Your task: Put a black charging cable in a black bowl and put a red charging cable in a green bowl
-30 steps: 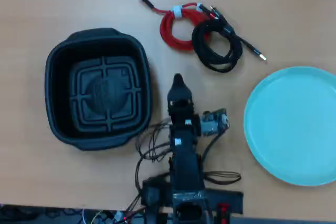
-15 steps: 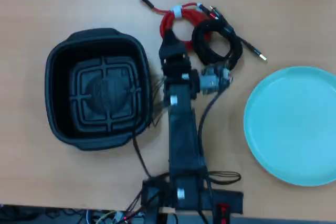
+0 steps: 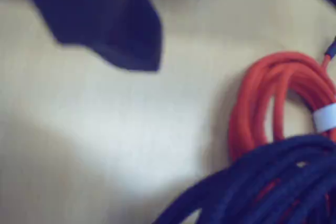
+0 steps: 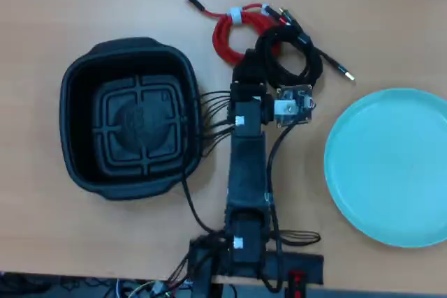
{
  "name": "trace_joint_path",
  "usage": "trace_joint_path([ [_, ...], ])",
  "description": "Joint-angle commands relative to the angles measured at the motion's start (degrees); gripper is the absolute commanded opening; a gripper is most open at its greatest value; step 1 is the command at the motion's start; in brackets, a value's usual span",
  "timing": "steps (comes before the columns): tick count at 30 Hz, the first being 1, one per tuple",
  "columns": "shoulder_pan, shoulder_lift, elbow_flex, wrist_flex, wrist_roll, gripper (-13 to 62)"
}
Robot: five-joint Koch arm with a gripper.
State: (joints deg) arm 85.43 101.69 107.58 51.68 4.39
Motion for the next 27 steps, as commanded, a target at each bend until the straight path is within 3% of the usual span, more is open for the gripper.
trace_joint_path([
  [1, 1.05, 0.7, -3.87, -0.18, 3.78, 49.8],
  [12, 6.5, 0.0, -3.96, 0.09, 13.71, 49.8],
  [27, 0.88, -15.56, -10.9, -0.18, 14.24, 49.7],
])
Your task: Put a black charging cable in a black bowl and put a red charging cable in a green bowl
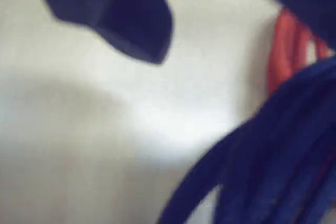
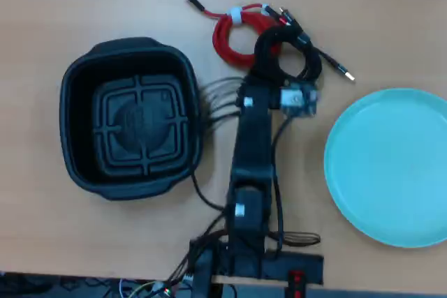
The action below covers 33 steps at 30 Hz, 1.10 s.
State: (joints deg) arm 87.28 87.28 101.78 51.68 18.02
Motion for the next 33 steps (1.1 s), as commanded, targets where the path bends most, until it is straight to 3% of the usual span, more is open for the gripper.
trace_joint_path([
  [1, -1.41, -2.11, -5.8, -0.18, 0.7, 49.7],
  [7, -3.52, -7.12, -7.91, -0.18, 1.93, 49.5],
  [19, -2.81, -6.33, -9.14, 0.26, 3.34, 53.1],
  [24, -2.64, -1.58, -11.78, 4.39, 3.78, 53.1],
  [33, -6.5, 11.95, -11.78, 6.42, -7.29, 52.4],
])
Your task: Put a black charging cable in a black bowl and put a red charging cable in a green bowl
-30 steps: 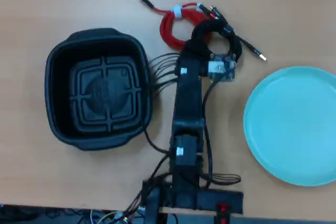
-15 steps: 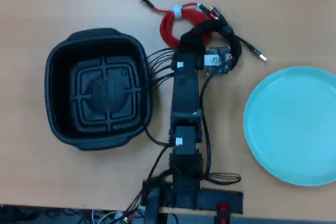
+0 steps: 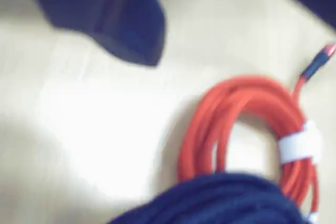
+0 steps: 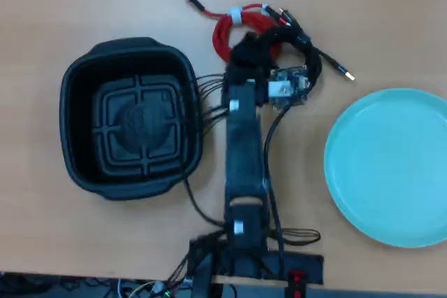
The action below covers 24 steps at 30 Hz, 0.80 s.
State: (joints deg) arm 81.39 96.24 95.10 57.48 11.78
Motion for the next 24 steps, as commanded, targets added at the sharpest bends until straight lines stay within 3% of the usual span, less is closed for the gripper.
trace_joint_path([
  [1, -0.53, 2.9, -4.57, 0.88, 0.0, 52.4],
  [7, 4.75, 2.55, -1.76, 3.16, 12.48, 52.6],
  [15, 13.18, 2.11, 4.31, -0.26, 7.29, 52.6],
  [24, 11.16, -5.01, 5.1, -6.15, 6.59, 52.4],
])
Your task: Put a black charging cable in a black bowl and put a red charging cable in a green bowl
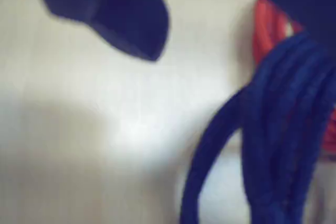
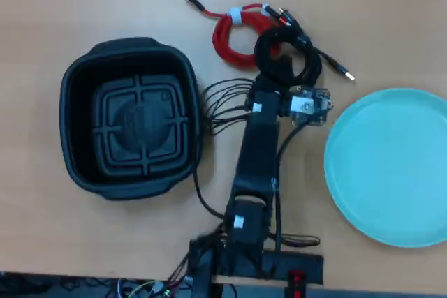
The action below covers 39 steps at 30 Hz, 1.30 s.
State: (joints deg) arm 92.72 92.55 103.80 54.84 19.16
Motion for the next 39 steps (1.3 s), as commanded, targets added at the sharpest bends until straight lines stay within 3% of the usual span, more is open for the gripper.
trace_joint_path([
  [1, -0.44, -2.46, -3.52, -3.78, -0.79, 52.4],
  [10, -6.33, -10.11, -3.43, -6.86, -0.53, 51.9],
  [13, -6.33, -11.25, -3.69, -7.21, -0.53, 47.1],
  [15, -6.33, -11.25, -3.78, -7.21, -0.35, 38.1],
  [22, -5.71, -11.25, -3.08, -6.77, -0.35, -3.3],
  [33, -4.13, -10.99, -2.46, -6.68, -0.62, -2.8],
  [39, -2.37, 2.72, -4.75, -4.57, -3.52, -3.1],
])
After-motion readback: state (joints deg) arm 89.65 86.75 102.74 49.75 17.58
